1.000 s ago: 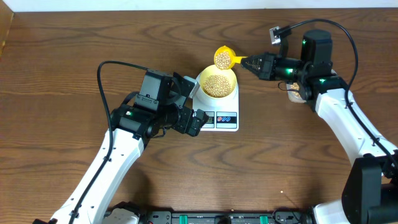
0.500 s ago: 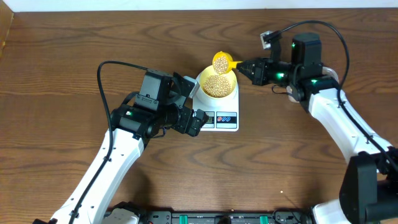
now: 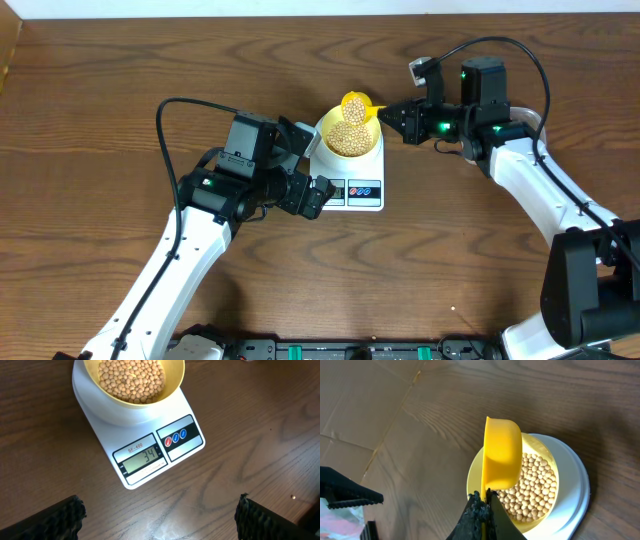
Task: Scoop item into bowl and weigh 50g on scale
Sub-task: 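Tip the scoop to pour soybeans into the yellow bowl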
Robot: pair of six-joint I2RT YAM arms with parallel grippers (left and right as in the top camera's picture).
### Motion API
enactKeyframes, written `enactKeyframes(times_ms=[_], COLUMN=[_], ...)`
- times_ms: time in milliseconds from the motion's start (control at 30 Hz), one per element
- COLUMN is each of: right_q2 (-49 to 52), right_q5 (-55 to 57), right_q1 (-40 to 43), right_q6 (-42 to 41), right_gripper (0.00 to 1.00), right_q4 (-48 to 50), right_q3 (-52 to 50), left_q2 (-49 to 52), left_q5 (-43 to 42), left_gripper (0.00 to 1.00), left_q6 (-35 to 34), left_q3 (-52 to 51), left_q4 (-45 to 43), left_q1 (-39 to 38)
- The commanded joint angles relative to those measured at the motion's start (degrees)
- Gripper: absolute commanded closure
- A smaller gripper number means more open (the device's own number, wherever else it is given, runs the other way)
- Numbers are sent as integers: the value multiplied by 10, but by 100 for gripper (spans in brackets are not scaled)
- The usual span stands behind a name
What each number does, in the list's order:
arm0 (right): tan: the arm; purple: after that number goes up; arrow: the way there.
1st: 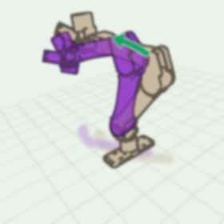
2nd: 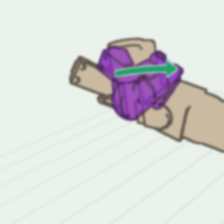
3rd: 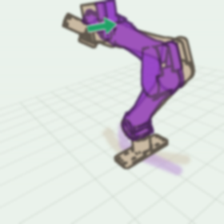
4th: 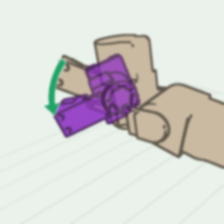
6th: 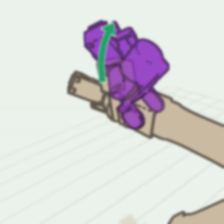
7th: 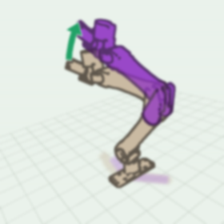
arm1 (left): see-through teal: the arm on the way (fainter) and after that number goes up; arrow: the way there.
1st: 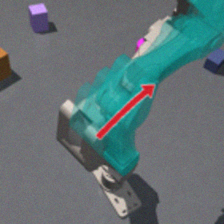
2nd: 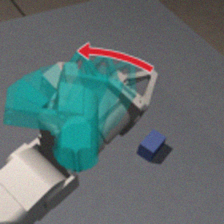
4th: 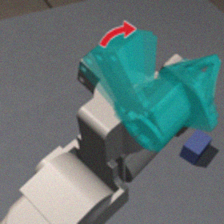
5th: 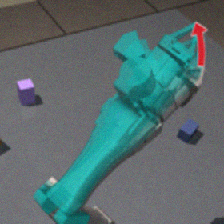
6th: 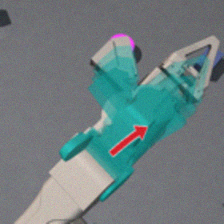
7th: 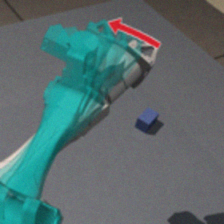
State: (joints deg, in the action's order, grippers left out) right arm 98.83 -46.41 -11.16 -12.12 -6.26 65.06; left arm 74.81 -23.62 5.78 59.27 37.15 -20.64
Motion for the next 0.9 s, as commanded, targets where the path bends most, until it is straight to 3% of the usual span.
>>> enactKeyframes(times_ms=[0, 333, 867], right_q2=[-2, -2, -2], right_q5=[-2, -1, 26], right_q1=[-5, -5, -6], right_q6=[40, 147, 176], right_gripper=[99, 99, 99], right_q4=[0, 0, 0], right_q3=[3, 3, 3], left_q2=[1, 1, 1], left_q5=[3, 4, 4], left_gripper=[2, 2, 2], left_q6=[-3, -3, -3], left_q3=[0, 0, 0], left_q4=[0, 0, 1], left_q1=[-1, -1, -1])
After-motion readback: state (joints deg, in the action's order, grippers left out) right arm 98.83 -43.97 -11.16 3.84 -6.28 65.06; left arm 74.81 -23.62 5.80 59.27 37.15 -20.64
